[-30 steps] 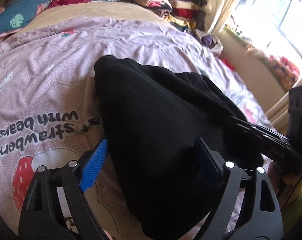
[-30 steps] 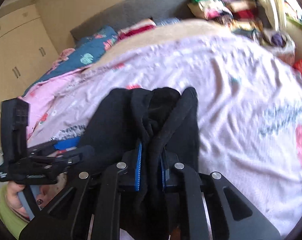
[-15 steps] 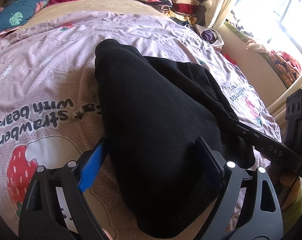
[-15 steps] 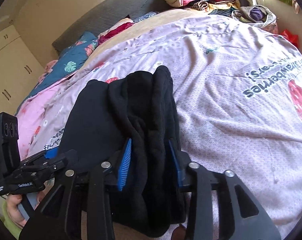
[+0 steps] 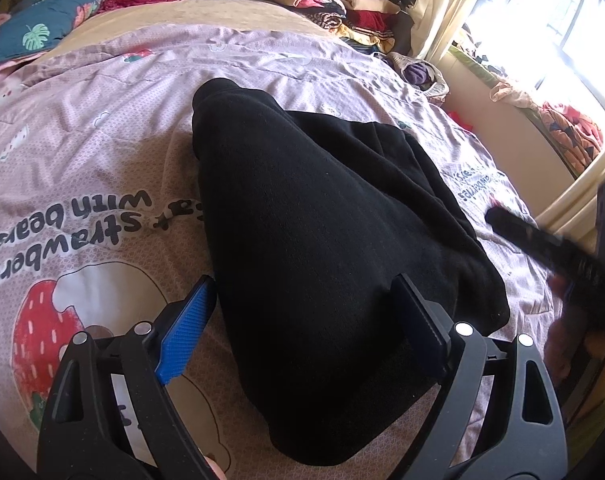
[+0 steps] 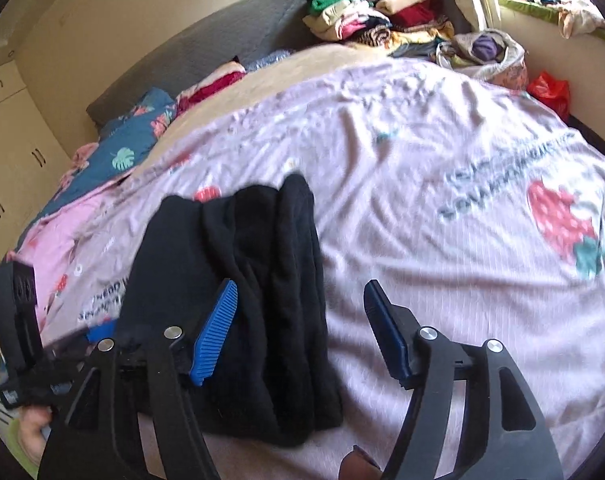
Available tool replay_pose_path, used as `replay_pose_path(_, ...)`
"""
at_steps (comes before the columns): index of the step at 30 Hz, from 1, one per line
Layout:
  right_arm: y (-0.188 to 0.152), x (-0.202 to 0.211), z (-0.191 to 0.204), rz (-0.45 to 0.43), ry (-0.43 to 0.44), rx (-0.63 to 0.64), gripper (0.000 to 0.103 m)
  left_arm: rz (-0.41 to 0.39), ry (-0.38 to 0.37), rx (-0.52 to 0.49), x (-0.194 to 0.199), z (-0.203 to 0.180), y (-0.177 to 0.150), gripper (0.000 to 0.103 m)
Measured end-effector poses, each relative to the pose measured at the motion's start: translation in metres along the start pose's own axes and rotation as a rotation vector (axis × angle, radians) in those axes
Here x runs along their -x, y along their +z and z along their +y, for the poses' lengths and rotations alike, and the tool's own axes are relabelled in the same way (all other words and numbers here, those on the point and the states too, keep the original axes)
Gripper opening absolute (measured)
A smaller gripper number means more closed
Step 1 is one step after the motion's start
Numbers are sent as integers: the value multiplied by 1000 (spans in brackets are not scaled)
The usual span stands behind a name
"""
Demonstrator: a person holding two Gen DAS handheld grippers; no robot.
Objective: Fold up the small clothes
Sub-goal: 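Open both tools and release the folded black bundle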
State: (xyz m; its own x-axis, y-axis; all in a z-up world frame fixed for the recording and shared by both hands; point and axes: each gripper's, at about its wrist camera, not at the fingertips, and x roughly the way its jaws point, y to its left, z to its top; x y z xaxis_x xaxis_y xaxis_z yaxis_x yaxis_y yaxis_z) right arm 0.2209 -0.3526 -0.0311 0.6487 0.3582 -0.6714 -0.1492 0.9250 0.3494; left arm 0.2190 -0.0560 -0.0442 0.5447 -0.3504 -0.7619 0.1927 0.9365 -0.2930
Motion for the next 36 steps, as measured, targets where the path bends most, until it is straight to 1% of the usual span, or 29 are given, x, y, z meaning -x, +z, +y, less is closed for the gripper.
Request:
replay_pose_path(2,12,-10,7,6,-2,17,65,-3,1,5,0,-1,-1,81)
replay_pose_path(4,23,-31,15,40,-19,37,65,-8,5,4,0,-2,-4,81)
replay_pose_path(6,31,-52,20,71,-50,53,65,-14,8,2,1,-3,-5,81)
replay_pose_path(8,34,-72,24,93,-99,78,65,-16,6,6,1,-3,-6,81)
replay_pose_path(9,36,-81,25,100,-114,84,59,-17,5,8,1,-3,-6,81)
replay_pose_path(10,36,-86,25,107,-102,83,44,-18,4,7,1,-4,-6,81)
replay_pose_path(11,37,-90,25,118,-76,78,11,-18,5,6,1,-4,-6,81)
replay_pose_path(13,41,-87,24,105,-57,67,10,-24,-2,6,3,-5,-5,83)
replay_pose_path(16,50,-70,19,45,0,53,9,-29,-15,9,4,-6,-5,86)
replay_pose_path(18,55,-65,8,16,37,19,9,-20,-18,0,0,-9,-6,89)
replay_pose_path(19,55,-66,4,20,37,11,9,-9,-21,-4,-3,-11,-7,90)
replay_pose_path(23,44,-87,-10,81,5,15,10,16,-22,-1,-12,-13,-10,92)
replay_pose_path(25,39,-92,-16,90,3,-8,11,27,-34,5,-14,-13,-11,92)
replay_pose_path(26,37,-93,-19,90,1,-23,14,29,-35,4,-15,-14,-11,92)
replay_pose_path(28,34,-93,-22,91,-30,-35,26,29,-32,1,-14,-15,-12,92)
replay_pose_path(29,34,-92,-24,91,-71,-35,39,28,-29,-4,-13,-16,-12,92)
replay_pose_path(31,33,-87,-27,90,-84,-53,46,29,-25,-3,-14,-16,-13,92)
replay_pose_path(32,31,-84,-29,88,-96,-61,54,30,-23,-3,-14,-17,-13,92)
replay_pose_path(33,31,-80,-31,84,-114,-65,58,30,-20,-4,-13,-17,-13,92)
replay_pose_path(35,28,-68,-36,67,-129,-72,59,30,-15,-7,-10,-18,-15,92)
replay_pose_path(36,27,-62,-38,59,-128,-77,63,31,-10,-10,-9,-18,-15,92)
